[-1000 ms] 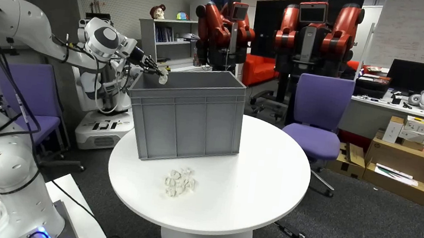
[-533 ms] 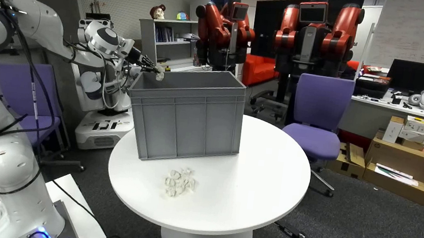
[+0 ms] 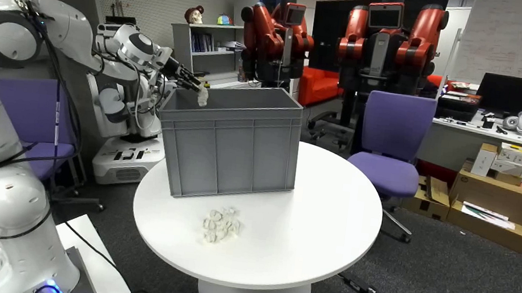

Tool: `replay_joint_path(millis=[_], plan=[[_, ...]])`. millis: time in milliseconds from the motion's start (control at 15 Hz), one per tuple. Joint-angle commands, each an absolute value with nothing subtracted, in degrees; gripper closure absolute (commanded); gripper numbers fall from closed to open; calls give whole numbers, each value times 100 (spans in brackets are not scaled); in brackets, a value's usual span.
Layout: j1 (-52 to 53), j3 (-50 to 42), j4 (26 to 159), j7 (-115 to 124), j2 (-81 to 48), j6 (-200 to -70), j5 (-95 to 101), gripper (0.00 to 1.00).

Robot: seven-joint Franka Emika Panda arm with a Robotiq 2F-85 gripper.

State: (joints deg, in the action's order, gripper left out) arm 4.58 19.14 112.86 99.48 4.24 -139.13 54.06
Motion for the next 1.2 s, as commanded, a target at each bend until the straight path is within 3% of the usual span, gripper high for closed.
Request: replay_joint_path(millis=[0,67,733,1133], plan=[[667,1618,11097,9862,341,-13832,5451,7],[688,1569,11114,9841,350,-13844,5427,0],[511,1078,11872,10209,971,-14153,5842,0],[123,421,13146,10024,1583,-14640,5783,0]])
